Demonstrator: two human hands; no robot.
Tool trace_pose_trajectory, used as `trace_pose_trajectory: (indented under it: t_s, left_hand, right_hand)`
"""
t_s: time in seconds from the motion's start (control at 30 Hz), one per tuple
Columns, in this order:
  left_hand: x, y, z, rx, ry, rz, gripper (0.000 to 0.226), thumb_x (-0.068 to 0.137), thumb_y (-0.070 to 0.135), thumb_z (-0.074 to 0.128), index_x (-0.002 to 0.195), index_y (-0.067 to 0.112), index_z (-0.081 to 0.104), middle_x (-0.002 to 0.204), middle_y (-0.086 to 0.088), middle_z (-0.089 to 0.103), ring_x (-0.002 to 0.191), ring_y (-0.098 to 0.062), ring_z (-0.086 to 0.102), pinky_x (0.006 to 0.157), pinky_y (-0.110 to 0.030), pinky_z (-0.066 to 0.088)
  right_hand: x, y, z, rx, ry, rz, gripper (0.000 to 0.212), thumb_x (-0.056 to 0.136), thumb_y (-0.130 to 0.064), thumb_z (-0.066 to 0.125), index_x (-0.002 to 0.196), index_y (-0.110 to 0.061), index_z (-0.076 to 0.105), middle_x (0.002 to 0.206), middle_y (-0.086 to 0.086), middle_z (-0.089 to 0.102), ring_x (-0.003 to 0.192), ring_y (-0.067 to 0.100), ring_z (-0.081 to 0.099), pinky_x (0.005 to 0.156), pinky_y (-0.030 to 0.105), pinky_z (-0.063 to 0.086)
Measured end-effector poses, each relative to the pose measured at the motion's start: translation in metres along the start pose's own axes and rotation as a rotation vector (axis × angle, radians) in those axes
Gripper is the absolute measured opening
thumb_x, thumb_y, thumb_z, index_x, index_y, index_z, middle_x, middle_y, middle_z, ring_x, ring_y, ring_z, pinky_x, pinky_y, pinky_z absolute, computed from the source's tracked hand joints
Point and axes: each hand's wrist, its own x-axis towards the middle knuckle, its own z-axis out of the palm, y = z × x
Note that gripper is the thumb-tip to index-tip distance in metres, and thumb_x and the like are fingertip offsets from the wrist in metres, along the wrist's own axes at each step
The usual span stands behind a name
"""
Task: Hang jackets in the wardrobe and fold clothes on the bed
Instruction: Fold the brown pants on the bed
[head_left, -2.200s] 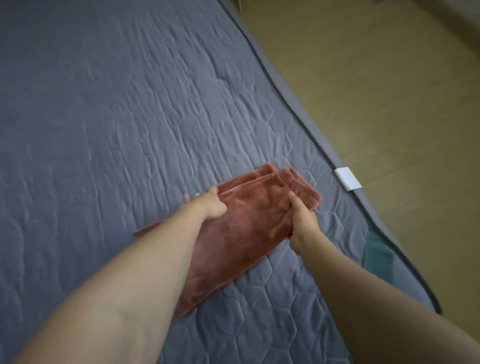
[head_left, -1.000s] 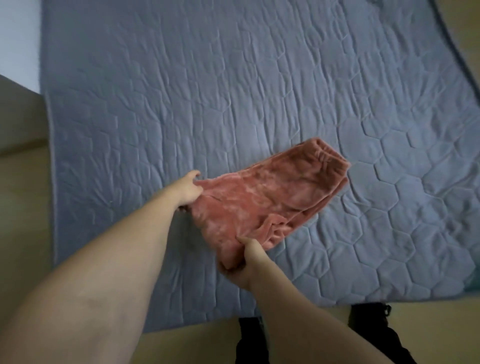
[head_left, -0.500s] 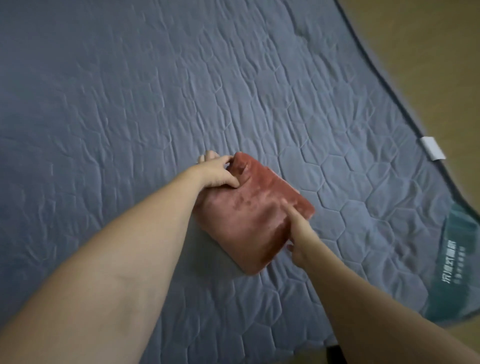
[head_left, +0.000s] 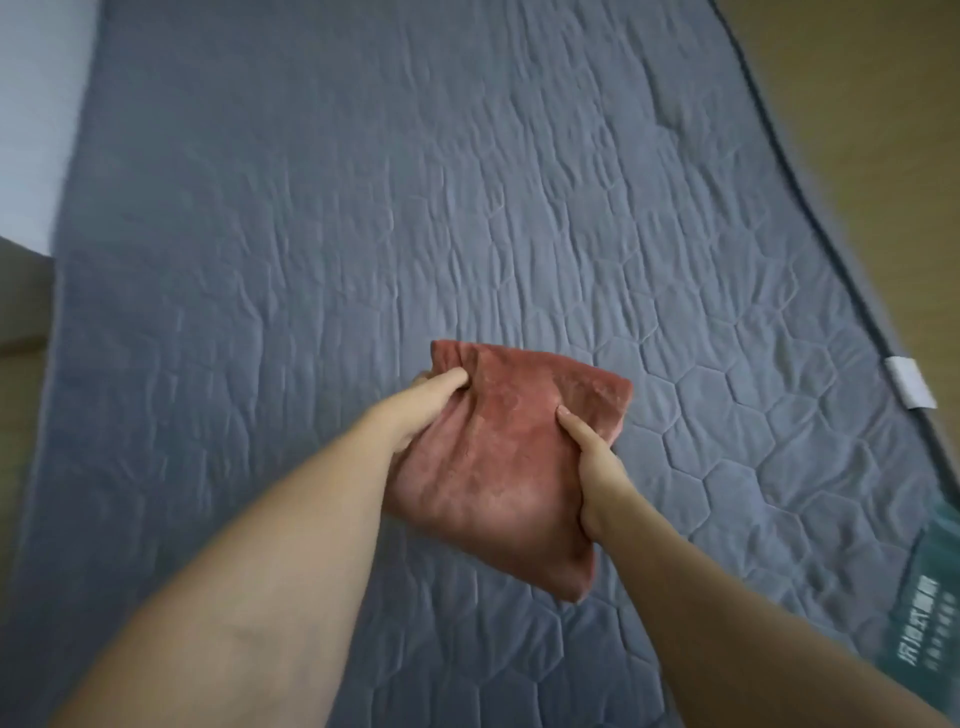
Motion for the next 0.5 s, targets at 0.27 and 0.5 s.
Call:
trace_pose_trajectory:
  t_s: [0.27,0.5]
  left_hand:
    - [-0.282,0.005,-0.151,-0.308,0.409,0.021,0.061,0.084,0.06,0.055,0.122,0.015,0.067,0.106,-0.01,0.072,0.094,-0.026,0.07,0.09,-0.04,0.055]
    - [-0.514,-0.085,-0.298,-0.419,0.887,0.103,0.052,0.096,0.048,0.048,0.127,0.009,0.063,0.119,-0.007,0.066,0.11,-0.026,0.063,0.086,-0.03,0.047]
  right_hand:
    - [-0.231,-0.061,0.163,-0.443,-0.236,-0.032,0.063,0.076,-0.054,0.072,0.121,-0.011,0.065,0.103,0.016,0.073,0.095,0.033,0.07,0.088,0.047,0.054]
    - [-0.432,0.012,0.348,-0.777,-0.613,-0.11,0.067,0.077,-0.065,0.065,0.122,-0.015,0.064,0.099,0.011,0.075,0.087,0.024,0.073,0.07,0.034,0.055]
